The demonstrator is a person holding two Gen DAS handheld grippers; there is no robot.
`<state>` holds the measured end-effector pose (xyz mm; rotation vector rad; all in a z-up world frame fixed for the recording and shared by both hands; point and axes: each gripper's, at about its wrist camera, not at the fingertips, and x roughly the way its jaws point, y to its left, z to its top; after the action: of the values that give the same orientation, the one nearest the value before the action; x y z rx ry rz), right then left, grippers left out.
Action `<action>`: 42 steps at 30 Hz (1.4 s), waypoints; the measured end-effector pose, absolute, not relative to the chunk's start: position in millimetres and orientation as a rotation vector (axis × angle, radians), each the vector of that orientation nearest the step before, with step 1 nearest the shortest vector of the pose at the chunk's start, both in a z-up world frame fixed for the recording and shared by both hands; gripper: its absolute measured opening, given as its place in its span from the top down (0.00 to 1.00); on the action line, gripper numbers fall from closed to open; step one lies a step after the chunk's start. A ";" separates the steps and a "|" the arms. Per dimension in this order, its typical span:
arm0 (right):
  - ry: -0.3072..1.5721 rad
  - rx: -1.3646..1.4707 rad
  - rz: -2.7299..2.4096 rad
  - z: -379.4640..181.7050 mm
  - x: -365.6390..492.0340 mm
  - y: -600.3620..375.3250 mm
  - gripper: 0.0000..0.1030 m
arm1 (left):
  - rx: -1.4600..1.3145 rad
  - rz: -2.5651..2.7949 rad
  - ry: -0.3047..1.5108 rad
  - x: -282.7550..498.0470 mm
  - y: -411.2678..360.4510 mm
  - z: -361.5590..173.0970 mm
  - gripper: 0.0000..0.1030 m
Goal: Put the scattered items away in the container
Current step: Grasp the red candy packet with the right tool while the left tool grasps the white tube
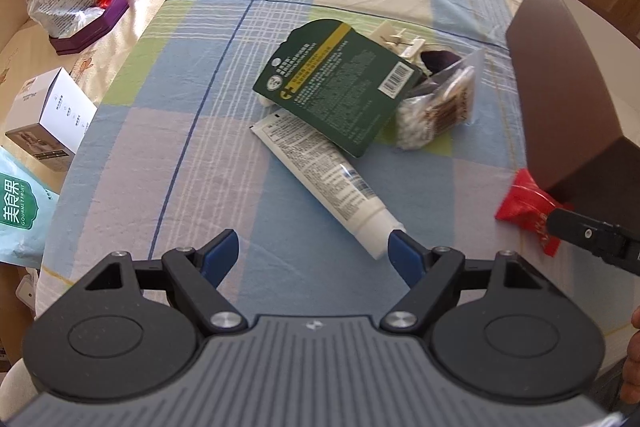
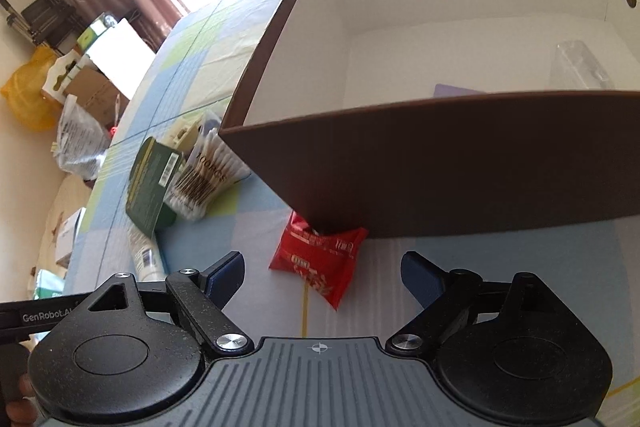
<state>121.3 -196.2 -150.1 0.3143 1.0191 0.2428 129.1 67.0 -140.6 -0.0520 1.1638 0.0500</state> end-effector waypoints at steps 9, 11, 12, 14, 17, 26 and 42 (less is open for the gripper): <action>1.051 0.335 0.203 -164.1 130.1 -191.0 0.56 | -0.059 0.058 1.159 139.1 74.0 -148.1 0.24; 1.067 0.311 0.214 -162.8 128.7 -193.1 0.58 | -0.063 0.059 1.159 140.4 74.1 -149.3 0.24; 1.076 0.307 0.218 -161.9 127.1 -195.2 0.59 | -0.067 0.057 1.157 141.1 74.0 -149.6 0.24; 1.095 0.307 0.227 -160.3 122.7 -200.5 0.60 | -0.077 0.053 1.153 143.2 73.3 -150.2 0.24; 1.113 0.300 0.225 -158.1 113.2 -210.2 0.60 | -0.097 0.047 1.146 148.2 72.0 -151.6 0.24; 1.119 0.280 0.200 -150.6 97.5 -239.9 0.60 | -0.173 0.056 1.159 171.7 64.4 -164.3 0.37; 1.097 0.151 0.218 -141.4 91.6 -237.4 0.59 | -0.140 0.032 1.198 141.8 73.2 -165.8 0.69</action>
<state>91.6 -237.4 -141.4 0.1514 1.0971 0.2182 141.8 73.2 -165.8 -0.1404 1.1984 0.0321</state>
